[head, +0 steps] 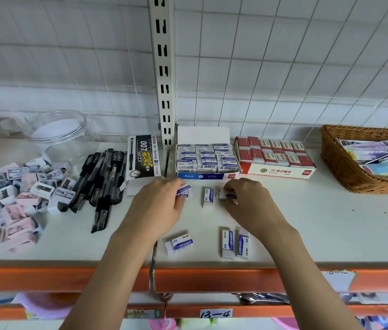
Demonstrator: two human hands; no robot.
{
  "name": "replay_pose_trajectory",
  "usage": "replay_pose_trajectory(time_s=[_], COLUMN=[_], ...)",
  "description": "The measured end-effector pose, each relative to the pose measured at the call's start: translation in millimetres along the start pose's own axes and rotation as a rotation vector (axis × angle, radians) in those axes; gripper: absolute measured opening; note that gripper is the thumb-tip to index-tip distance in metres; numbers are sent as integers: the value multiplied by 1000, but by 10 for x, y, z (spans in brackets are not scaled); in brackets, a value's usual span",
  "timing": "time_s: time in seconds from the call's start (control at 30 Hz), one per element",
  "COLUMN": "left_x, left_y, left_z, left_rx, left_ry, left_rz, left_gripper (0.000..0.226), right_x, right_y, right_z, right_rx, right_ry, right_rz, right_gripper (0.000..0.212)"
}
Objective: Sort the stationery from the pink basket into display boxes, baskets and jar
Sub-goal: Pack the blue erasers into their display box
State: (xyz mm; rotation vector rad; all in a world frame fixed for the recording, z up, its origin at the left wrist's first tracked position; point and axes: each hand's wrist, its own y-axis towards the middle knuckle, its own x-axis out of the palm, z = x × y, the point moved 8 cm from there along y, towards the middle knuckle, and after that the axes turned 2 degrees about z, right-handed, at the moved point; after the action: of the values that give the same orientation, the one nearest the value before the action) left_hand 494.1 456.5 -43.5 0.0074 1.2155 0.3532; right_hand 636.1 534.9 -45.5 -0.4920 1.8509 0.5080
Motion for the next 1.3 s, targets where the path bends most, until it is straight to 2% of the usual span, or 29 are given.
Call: replay_pose_trajectory(time_s=[0.17,0.37,0.5,0.57,0.73,0.93,1.07,1.17,1.3], left_x=[25,-78,-98,-89,-86,-5,12,-37,-289], left_y=[10,-103,-172,-171,-91,46,67,62,167], left_z=[-38,-97,-139,-144,-39,11,31,66,142], left_rx=[-10,3,-6,-9,45,29,65,85,106], left_ry=[-37,-60,-54,-41,41,67,102,48,-62], left_rz=[-49,-4,24,25,44,-58,-121,-121,14], left_gripper=[29,23,22,22,24,25,24,27,34], right_x=[0,-203,-62,-8,-11,71,30,-196,-438], right_y=[30,79,108,118,81,52,70,155,399], right_z=[16,-332,-525,-522,-380,-254,-275,-274,-262], right_rx=[-12,-305,-420,-416,-365,-255,-272,-272,-231], right_ry=[-75,-6,-33,-41,-165,-194,-152,-129,-128], right_rz=[-98,-121,-270,-300,-260,-267,-270,-186,-21], right_gripper=[23,24,39,39,30,30,21,23,17])
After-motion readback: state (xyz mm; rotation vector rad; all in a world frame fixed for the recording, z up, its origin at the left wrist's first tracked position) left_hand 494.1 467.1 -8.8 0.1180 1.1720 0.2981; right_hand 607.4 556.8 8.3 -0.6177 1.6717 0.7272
